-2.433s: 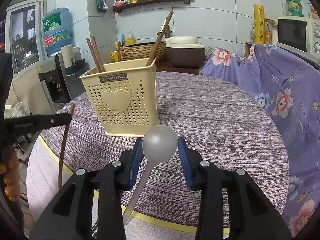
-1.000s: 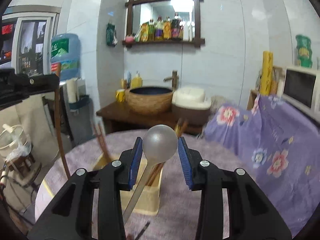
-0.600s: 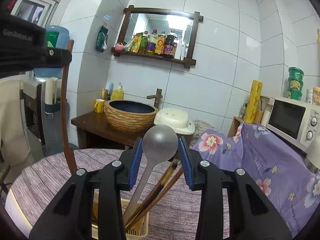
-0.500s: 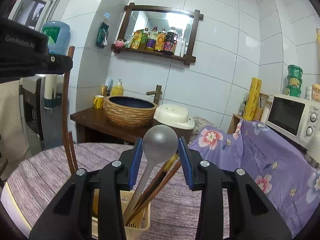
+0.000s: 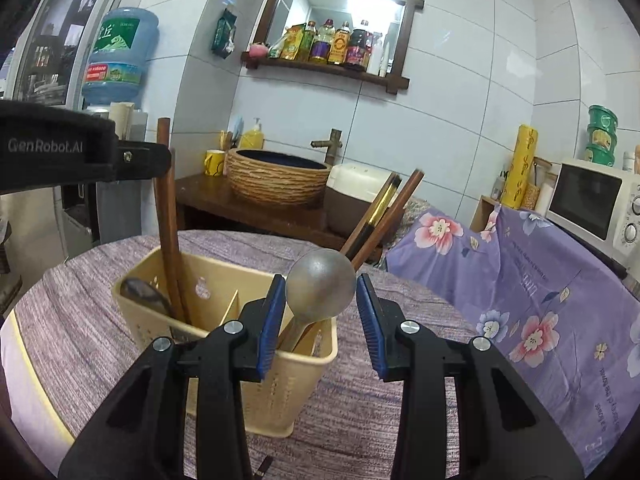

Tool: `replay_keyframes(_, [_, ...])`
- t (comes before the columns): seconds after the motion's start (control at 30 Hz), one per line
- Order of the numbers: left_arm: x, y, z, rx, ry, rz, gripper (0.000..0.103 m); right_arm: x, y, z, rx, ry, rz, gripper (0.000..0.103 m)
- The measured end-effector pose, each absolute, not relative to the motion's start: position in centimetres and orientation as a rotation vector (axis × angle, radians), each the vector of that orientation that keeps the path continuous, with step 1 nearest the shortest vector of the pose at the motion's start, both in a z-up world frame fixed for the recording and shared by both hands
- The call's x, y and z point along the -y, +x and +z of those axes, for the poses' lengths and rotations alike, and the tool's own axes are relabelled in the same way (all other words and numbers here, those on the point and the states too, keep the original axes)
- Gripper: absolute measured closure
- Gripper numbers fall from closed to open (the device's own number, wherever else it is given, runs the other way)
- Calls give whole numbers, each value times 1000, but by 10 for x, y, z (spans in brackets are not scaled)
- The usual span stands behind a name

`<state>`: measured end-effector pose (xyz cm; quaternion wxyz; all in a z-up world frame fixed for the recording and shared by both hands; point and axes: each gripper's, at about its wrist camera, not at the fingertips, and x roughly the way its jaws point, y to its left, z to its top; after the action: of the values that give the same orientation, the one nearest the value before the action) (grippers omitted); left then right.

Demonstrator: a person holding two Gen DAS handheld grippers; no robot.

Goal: Organize utensils
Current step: 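Lower spoon and chopstick into the holder and open both grippers, then move both grippers down to the wooden-handled spoon and black chopstick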

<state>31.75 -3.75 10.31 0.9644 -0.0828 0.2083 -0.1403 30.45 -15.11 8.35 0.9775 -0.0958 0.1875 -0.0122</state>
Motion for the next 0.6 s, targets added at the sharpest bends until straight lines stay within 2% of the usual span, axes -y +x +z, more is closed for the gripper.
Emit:
replay_keyframes(0.07, [35,315,101,-408,-165,-291,95,154,304,78,-393,-177,-16,69])
replay_keyframes(0.27, [32,314,98,-448,-170,-332,95,161,300,75,-401,-130,10,68])
replay_keyframes(0.33, [27,313,97,-463,-195,-335,88,164,297,77,-401,-110,8,67])
replay_keyframes(0.4, [20,307,96,-466,-232,-342,60,168,290,78,-395,-93,7,59])
replay_keyframes(0.47, [13,298,96,-454,-262,-349,57,173,278,79,-390,-74,7,52])
replay_keyframes(0.6, [5,275,89,-466,-255,-363,52,180,257,73,-448,-29,32,52])
